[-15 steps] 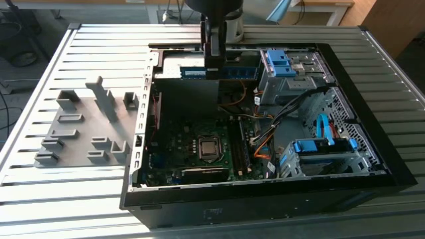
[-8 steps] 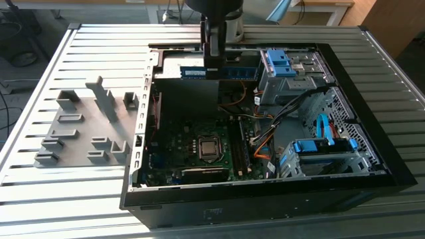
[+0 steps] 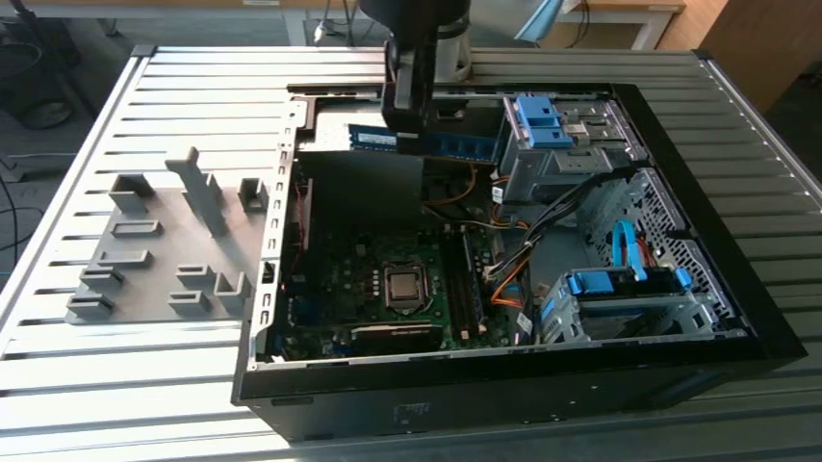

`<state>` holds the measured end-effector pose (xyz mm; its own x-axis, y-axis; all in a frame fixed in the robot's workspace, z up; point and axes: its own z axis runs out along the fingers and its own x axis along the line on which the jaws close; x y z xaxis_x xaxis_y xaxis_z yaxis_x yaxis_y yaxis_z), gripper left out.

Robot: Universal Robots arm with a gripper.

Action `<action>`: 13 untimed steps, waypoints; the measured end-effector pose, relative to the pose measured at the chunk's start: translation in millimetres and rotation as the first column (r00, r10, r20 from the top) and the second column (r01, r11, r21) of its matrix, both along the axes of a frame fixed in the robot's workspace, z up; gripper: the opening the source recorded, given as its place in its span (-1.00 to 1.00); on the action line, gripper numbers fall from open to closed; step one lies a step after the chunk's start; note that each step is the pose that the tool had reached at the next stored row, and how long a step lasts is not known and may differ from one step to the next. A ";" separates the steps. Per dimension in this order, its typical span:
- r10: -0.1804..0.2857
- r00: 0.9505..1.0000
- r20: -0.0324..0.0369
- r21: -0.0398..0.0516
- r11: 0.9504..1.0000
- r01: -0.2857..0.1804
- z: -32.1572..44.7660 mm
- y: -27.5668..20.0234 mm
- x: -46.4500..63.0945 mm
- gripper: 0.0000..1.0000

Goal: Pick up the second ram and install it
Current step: 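Insert the second ram into the second slot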

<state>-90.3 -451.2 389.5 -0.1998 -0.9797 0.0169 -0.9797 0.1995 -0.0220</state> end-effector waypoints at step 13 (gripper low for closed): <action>-0.169 0.986 0.000 0.000 0.986 0.169 -1.6 0.1 0.0 -0.72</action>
